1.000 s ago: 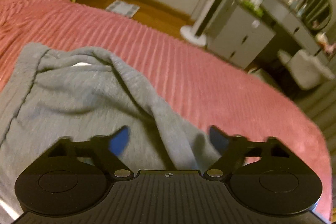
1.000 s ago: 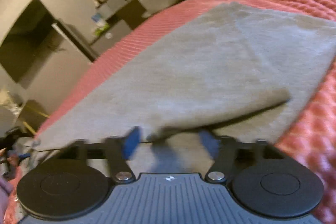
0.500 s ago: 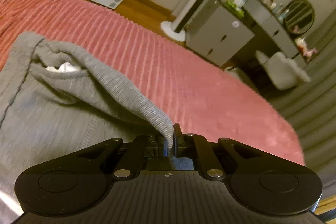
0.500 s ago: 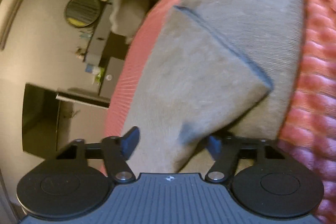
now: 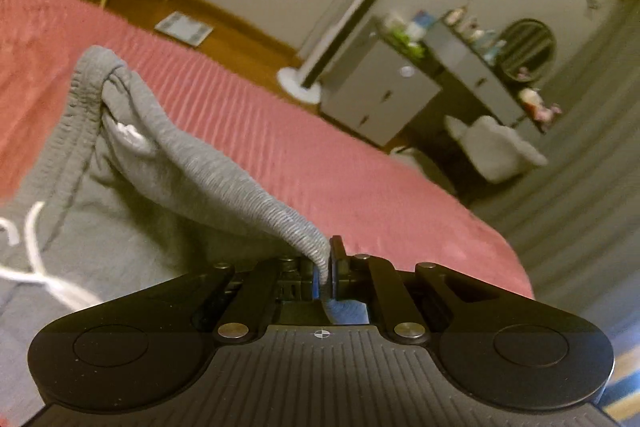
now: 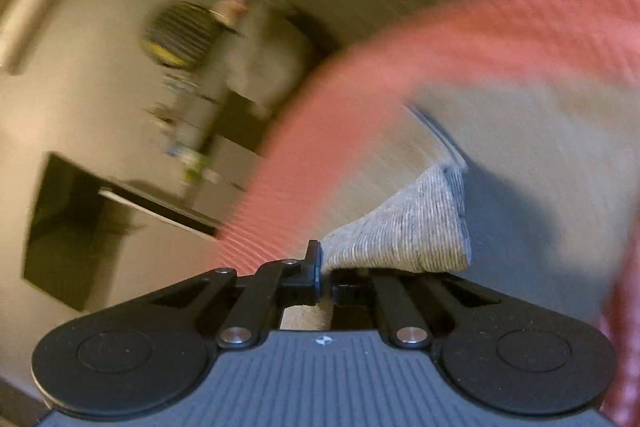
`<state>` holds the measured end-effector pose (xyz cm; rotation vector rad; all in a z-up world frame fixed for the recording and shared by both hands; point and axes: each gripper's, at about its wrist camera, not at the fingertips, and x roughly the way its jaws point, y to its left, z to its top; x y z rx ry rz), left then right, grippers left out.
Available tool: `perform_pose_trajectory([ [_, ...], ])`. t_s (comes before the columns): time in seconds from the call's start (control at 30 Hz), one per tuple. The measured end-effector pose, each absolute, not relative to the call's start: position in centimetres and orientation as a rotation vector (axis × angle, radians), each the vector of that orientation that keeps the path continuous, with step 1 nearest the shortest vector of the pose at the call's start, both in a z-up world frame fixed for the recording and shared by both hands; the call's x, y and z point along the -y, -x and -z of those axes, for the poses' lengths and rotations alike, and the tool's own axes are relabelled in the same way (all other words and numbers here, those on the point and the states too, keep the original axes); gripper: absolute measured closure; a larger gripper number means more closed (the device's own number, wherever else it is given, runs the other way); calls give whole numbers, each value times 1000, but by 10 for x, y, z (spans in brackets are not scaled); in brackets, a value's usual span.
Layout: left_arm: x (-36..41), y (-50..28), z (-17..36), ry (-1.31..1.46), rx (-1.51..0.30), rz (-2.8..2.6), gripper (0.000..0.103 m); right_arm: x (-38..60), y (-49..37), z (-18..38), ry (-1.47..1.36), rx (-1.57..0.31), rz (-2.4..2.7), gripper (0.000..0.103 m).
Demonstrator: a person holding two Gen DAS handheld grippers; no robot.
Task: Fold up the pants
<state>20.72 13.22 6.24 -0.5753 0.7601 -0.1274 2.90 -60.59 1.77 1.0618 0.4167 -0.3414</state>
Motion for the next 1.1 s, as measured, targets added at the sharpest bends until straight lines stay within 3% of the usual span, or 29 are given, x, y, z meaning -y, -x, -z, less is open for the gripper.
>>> perform_pose_trajectory([
  [0.17,-128,-113,-74,548,-734,151,90,642,-11,-78,-933,-288,356,98],
  [0.27,-118,-78,-27,540,-863,130,90,657,-14,-56,-895,-376,406,98],
  [0.4,-116,-61,34,578,-1058,50,89,653,-21,14,-827,-656,575,97],
  [0.5,-136,-66,32,611,-1028,-20,70,652,-7,43,-922,-677,599,94],
  [0.53,-143,-69,28,607,-1007,-57,58,650,-2,46,-940,-658,589,93],
  [0.57,-151,-72,22,598,-976,-88,39,650,0,47,-961,-648,579,91],
  [0.63,-165,-80,19,589,-938,-149,25,652,10,51,-1018,-629,555,84],
  [0.8,-200,-90,41,769,-956,-218,32,650,16,62,-1126,-599,519,84],
  [0.9,-215,-92,49,853,-944,-207,47,647,16,63,-1162,-596,497,81],
  [1.03,-221,-90,50,789,-965,-224,87,644,8,64,-1140,-606,499,81],
  [1.1,-223,-85,47,769,-959,-224,91,640,7,59,-1114,-613,502,86],
])
